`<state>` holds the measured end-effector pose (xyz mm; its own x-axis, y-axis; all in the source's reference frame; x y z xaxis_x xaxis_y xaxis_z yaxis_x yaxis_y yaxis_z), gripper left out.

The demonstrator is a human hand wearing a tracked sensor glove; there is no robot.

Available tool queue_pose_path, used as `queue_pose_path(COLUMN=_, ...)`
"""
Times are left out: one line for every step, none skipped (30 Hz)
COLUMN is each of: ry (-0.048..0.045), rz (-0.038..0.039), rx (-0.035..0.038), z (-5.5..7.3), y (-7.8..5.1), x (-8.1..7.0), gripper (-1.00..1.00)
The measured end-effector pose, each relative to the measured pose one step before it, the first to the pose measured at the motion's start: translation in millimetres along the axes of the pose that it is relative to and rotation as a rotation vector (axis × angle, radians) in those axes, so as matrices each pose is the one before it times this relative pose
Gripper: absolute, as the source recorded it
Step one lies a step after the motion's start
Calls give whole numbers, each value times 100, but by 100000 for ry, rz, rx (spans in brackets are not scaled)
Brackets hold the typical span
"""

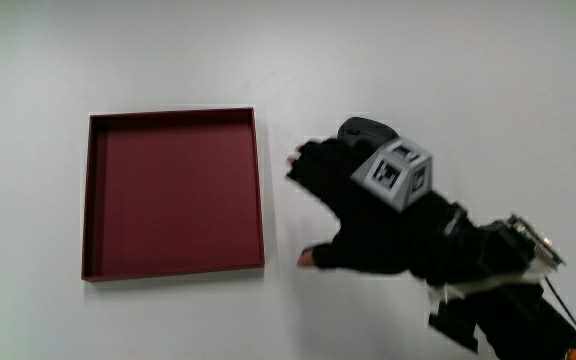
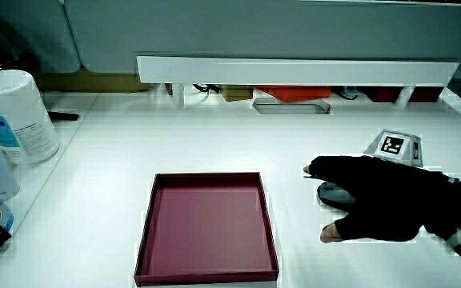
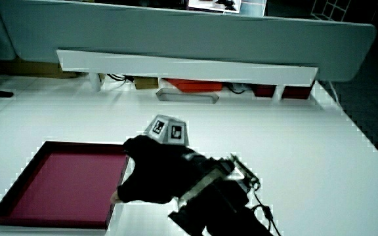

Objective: Pick mouse from desk

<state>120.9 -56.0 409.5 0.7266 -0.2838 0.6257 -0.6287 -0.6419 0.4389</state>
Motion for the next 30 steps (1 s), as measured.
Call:
queue_pose_path(ry=-287, rz=-1817, rx=916, z=247, y=171, x=795, gripper=0)
queue_pose_path(ry=-287, rz=-1817, rx=916, z=243, y=187, x=792, gripper=0)
queue_pose_path(ry=-2745, rz=-4006, rx=2189, z=-7, y=277, x=1071, gripper=0)
queue_pose_path(ry=3304, rz=-1522, rx=-460, z=342, y=46, x=279, gripper=0)
queue_pose_path(ry=3304, rz=-1522, rx=-460, z=352, y=49, x=266, gripper=0)
queue_pose_path(ry=3304, rz=-1522, rx=-460, z=360, y=51, x=254, gripper=0)
queue_pose_path(ry=501, rz=-1825, rx=453, z=43, y=242, x=658, gripper=0)
queue_pose_path(ry=250, rz=-1858, rx=683, z=73, y=203, x=485, gripper=0)
queue_pose_path(ry=856, rz=-1638, rx=-544, z=53, y=210, x=480, gripper=0)
queue_pose_path(ry=1028, rz=-626, rx=153, z=187, y=7, x=139, gripper=0)
queue_pose_path(ry=639, rz=-1771, rx=-357, z=-106, y=334, x=811, gripper=0)
queue_pose_path(ry=1006, rz=-1503, rx=124, z=30, y=158, x=435, gripper=0)
queue_pose_path(ry=112, rz=-1755, rx=136, z=-27, y=249, x=552, gripper=0)
queue_pose_path(ry=311, rz=-1493, rx=-250, z=15, y=173, x=391, gripper=0)
queue_pose_path(ry=641, rz=-1877, rx=-739, z=-80, y=323, x=607, gripper=0)
queue_pose_path(ry=-483, rz=-1856, rx=428, z=-35, y=199, x=370, gripper=0)
queue_pose_path(ry=-409, rz=-1586, rx=-178, z=-85, y=195, x=271, gripper=0)
queue_pose_path(ry=453, rz=-1366, rx=-569, z=-170, y=296, x=401, gripper=0)
queue_pose_path(ry=255, rz=-1174, rx=-423, z=-191, y=327, x=440, gripper=0)
queue_pose_path(ry=58, rz=-645, rx=-900, z=-118, y=164, x=182, gripper=0)
queue_pose_path(ry=-207, rz=-1393, rx=580, z=-147, y=180, x=239, gripper=0)
queue_pose_path(ry=-565, rz=-1340, rx=151, z=-247, y=368, x=422, gripper=0)
queue_pose_path(ry=-76, rz=-1380, rx=-675, z=-235, y=341, x=284, gripper=0)
queue_pose_path(ry=90, rz=-580, rx=-871, z=-200, y=227, x=134, gripper=0)
queue_pose_path(ry=18, rz=-1419, rx=-1043, z=-247, y=367, x=370, gripper=0)
queue_pose_path(ry=251, rz=-1817, rx=-934, z=-237, y=404, x=498, gripper=0)
queue_pose_path(ry=303, rz=-821, rx=-416, z=-137, y=239, x=298, gripper=0)
queue_pose_path(ry=12, rz=-1062, rx=-182, z=-58, y=49, x=97, gripper=0)
queue_pose_path(ry=-257, rz=-2098, rx=-562, z=-221, y=379, x=471, gripper=0)
queue_pose_path(ry=193, rz=299, rx=257, z=3, y=-38, x=-40, gripper=0)
